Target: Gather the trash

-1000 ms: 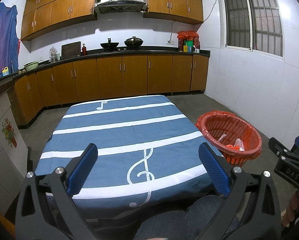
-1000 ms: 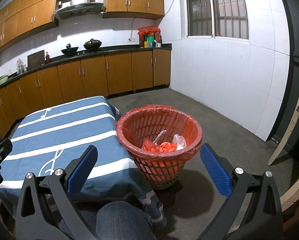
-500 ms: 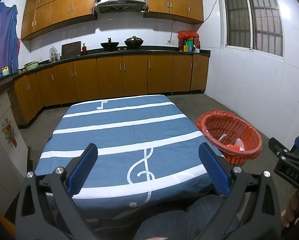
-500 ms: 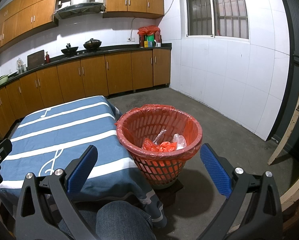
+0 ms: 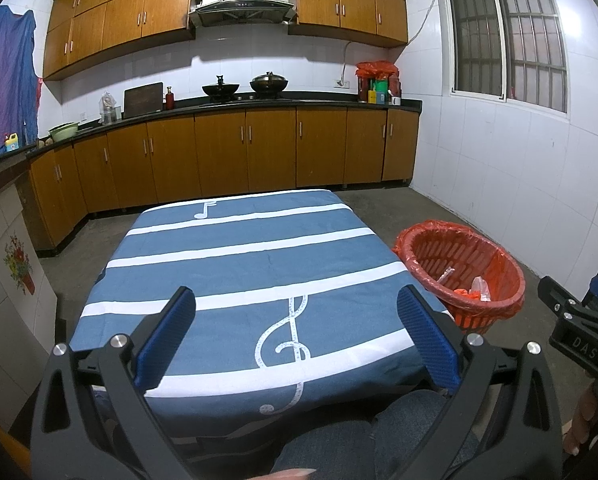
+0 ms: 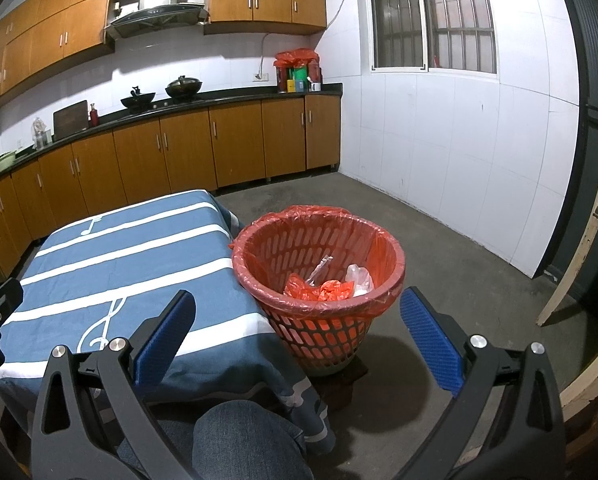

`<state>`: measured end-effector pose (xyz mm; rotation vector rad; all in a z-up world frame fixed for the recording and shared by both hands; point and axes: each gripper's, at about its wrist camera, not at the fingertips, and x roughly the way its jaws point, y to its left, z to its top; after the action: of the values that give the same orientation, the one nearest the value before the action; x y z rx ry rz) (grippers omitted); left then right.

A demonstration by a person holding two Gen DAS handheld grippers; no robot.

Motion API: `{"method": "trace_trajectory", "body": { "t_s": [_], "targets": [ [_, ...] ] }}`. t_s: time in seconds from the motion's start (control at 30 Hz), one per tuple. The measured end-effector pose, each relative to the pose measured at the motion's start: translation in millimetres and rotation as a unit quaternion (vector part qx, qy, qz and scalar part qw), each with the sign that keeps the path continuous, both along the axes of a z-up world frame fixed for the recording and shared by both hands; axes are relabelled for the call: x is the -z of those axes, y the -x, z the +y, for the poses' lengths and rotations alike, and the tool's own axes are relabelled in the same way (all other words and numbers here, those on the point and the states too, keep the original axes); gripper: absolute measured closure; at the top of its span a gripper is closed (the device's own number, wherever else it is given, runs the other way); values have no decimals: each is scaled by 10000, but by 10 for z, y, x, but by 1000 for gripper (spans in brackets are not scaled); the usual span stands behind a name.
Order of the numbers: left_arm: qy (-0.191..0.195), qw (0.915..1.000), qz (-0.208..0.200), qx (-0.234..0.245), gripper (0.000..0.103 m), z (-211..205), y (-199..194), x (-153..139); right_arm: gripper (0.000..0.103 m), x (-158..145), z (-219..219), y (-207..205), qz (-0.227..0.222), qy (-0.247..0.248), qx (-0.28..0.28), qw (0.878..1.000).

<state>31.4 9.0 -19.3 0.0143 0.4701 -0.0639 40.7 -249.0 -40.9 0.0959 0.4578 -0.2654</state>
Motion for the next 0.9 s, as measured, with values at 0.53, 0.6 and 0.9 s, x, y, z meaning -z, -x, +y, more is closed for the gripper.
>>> {"method": "trace_trajectory", "body": {
  "t_s": [0.53, 0.6, 0.9],
  "targets": [
    [-28, 10000, 17, -22, 4, -15, -6, 17, 2, -4, -4, 5, 3, -2, -2, 10000],
    [-30, 10000, 16, -23, 4, -15, -6, 18, 2, -6, -10, 0, 6, -6, -3, 10000],
    [-27, 10000, 19, -25, 4, -15, -5, 17, 2, -9, -10, -1, 9, -4, -3, 10000]
  ]
}}
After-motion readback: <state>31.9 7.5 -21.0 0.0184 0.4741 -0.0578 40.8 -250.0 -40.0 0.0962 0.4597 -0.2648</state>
